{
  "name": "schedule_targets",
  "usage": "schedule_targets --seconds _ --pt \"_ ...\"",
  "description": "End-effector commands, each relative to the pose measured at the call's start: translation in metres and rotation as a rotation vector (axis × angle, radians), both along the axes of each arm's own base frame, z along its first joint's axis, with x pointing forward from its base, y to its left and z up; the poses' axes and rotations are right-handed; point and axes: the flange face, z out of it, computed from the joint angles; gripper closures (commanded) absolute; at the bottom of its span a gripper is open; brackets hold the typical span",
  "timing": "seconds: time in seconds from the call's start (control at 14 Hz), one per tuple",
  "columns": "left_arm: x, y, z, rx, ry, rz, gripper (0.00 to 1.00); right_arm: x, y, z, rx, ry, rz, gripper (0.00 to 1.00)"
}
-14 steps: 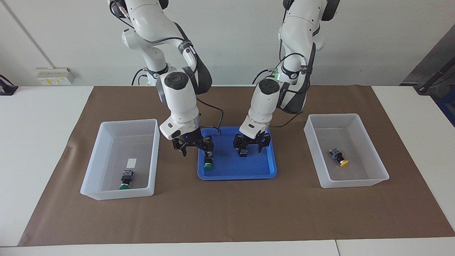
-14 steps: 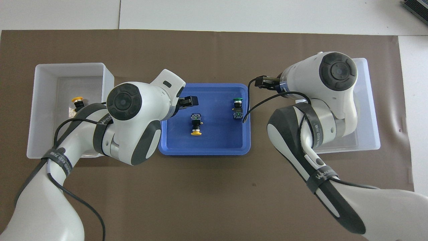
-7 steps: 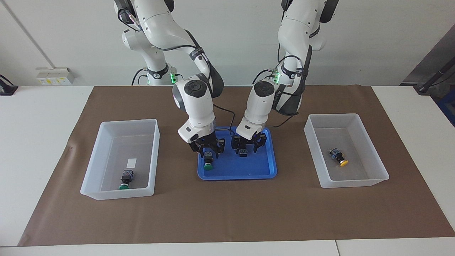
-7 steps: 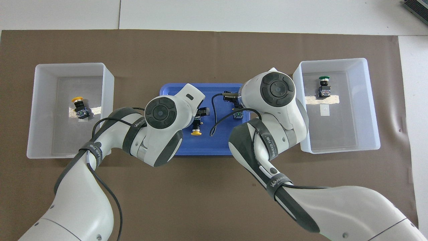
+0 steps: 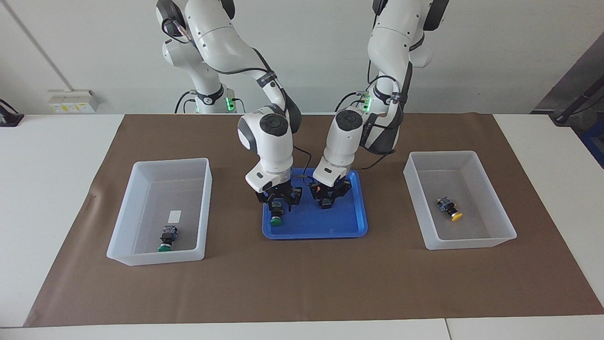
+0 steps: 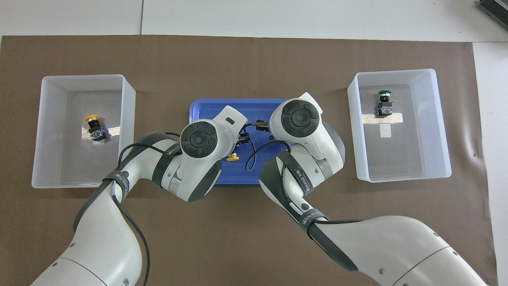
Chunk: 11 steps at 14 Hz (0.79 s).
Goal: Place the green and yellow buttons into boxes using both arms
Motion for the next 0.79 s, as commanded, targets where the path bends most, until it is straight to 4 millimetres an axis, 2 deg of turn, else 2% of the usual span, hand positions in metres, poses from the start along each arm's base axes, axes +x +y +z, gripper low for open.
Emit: schedule_targets --seconds 0.0,0.14,0.21,0.43,0.5,0.71 --pt "0.009 0.011 0.006 0.005 -0.019 0.029 1.0 -0.006 -0.006 -0.021 0.007 -0.027 -0.005 0.37" --pt "0.019 0.026 0.017 0.016 -0.009 0.053 1.0 -0.006 -0.004 -0.019 0.014 -0.033 -0.007 0.43" --pt "0.031 0.046 0.033 0.029 0.001 0.08 1.0 -0.006 -0.003 -0.019 0.015 -0.032 -0.007 0.47" --pt "0.049 0.092 0.081 0.034 0.01 0.154 1.0 -0.005 0.009 -0.006 0.026 -0.046 0.0 0.46" --pt "0.054 0.105 0.1 0.034 0.009 0.178 1.0 -0.002 0.013 0.002 0.035 -0.057 -0.001 0.42" --pt "0.078 0.156 0.143 0.019 0.024 0.275 1.0 0.006 0.013 0.021 0.038 -0.064 -0.011 0.17"
